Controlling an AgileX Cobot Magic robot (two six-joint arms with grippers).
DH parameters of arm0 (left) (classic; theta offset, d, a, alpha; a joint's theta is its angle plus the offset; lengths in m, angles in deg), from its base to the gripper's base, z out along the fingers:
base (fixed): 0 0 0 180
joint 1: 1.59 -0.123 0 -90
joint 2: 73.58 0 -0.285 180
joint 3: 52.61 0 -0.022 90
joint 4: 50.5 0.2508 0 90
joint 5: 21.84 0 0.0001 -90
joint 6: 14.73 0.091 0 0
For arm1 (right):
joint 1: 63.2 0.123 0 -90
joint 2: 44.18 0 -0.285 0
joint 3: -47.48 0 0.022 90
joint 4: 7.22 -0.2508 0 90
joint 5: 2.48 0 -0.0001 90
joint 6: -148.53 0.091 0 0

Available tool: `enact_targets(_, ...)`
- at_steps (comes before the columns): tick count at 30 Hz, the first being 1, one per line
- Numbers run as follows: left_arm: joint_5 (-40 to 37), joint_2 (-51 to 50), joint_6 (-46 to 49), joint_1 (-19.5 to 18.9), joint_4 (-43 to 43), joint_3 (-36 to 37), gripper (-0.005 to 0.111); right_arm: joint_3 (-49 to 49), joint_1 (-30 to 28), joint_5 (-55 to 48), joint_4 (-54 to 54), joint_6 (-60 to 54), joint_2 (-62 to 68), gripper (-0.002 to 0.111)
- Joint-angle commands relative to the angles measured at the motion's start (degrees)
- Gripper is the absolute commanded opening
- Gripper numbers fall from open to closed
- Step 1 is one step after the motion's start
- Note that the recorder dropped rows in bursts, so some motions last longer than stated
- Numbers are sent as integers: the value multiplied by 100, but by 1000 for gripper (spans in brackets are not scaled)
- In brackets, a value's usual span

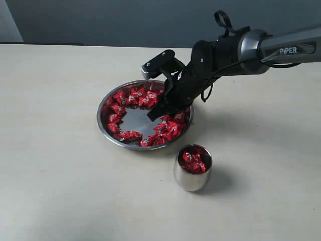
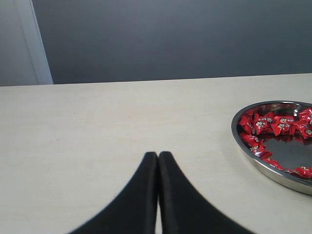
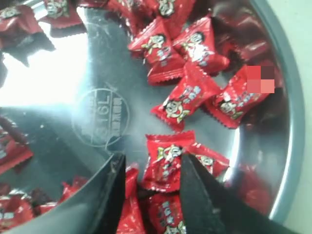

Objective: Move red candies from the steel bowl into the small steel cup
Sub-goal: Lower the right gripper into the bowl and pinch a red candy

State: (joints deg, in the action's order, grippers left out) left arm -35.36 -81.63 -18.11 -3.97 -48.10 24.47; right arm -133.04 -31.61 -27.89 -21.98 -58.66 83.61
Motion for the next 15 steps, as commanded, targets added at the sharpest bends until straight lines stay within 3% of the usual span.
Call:
enact_targets(1,23,26,-13,35,-7,14,0,-30,-17,195,278,136,124,37)
enact_targets(15,23,26,-13,35,-7,14,0,-199,-28,375,271,170,487,37)
